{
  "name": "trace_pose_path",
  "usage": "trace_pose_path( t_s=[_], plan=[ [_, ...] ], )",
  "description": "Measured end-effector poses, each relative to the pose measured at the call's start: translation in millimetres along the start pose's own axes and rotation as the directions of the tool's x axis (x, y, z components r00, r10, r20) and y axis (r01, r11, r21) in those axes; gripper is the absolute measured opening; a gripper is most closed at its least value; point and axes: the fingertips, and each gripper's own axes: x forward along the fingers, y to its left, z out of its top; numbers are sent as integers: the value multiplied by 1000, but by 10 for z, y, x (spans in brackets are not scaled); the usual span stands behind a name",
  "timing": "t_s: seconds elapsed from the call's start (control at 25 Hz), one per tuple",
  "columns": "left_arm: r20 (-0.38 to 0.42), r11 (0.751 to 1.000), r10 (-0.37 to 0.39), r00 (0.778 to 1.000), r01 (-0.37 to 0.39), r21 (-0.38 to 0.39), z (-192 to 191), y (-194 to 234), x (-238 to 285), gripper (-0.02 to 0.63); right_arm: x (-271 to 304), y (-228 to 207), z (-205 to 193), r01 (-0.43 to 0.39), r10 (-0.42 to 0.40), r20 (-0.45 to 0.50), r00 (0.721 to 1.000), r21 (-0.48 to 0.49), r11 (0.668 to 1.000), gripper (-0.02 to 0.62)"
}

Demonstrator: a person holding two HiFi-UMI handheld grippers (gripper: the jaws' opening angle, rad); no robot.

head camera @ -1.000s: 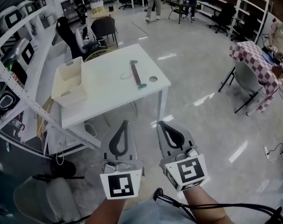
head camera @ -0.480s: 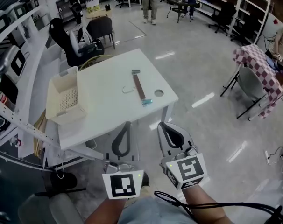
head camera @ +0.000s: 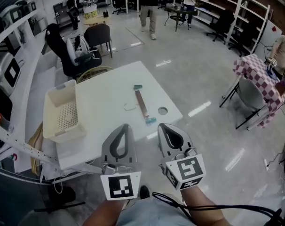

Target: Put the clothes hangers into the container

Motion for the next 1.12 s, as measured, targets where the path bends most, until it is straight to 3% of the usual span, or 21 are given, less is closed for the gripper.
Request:
trace_pose_path(
  t_s=[0.36,0.64,1.12],
  plan=[
    [-49,1000,-6,999,6,-2,-315,71,403,14,397,-248,-144,10,-10,-28,1000,7,1000,11],
    [-58,1000,-2,998,1,-9,-513,127,1004,14,957,-568,-280,-25,26,-51,998,24,999,11],
    [-64,994,107,992,-104,43,-467,361,1946,14,1837,-1018,-32,-137,137,-17,990,28,990,11]
  ],
)
